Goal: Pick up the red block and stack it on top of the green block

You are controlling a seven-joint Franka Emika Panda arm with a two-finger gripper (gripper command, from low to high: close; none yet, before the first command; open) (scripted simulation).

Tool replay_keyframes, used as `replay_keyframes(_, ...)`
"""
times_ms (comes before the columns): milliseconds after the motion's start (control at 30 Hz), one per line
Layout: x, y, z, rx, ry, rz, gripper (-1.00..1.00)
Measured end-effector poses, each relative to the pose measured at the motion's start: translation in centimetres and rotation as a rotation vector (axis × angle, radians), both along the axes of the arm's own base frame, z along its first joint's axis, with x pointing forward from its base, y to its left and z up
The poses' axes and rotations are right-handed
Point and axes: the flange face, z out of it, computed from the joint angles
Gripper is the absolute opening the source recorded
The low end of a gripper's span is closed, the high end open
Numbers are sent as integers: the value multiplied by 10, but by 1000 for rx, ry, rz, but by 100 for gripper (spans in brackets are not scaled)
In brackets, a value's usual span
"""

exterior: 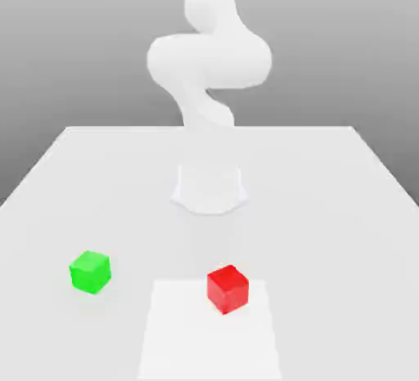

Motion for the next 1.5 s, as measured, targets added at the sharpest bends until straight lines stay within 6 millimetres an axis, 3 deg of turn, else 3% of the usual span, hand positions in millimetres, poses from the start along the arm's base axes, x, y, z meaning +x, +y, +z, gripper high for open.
replay_keyframes(133, 39, 6, -99, -51, 149, 93, 0)
replay_keyframes(300, 52, 16, -224, -108, 330, 218, 0)
replay_keyframes(433, 36, 24, -325, -151, 483, 332, 0)
replay_keyframes(567, -8, 28, -427, -192, 653, 464, 0)
replay_keyframes(700, -21, 29, -479, -202, 697, 502, 0)
replay_keyframes(800, -23, 29, -507, -202, 700, 503, 0)
replay_keyframes(833, -23, 29, -514, -202, 701, 503, -100)
replay_keyframes(1067, -24, 29, -515, -202, 702, 503, -100)
replay_keyframes(1300, -23, 29, -459, -201, 702, 502, -100)
replay_keyframes(1500, -25, -68, -437, -127, 714, 293, -100)
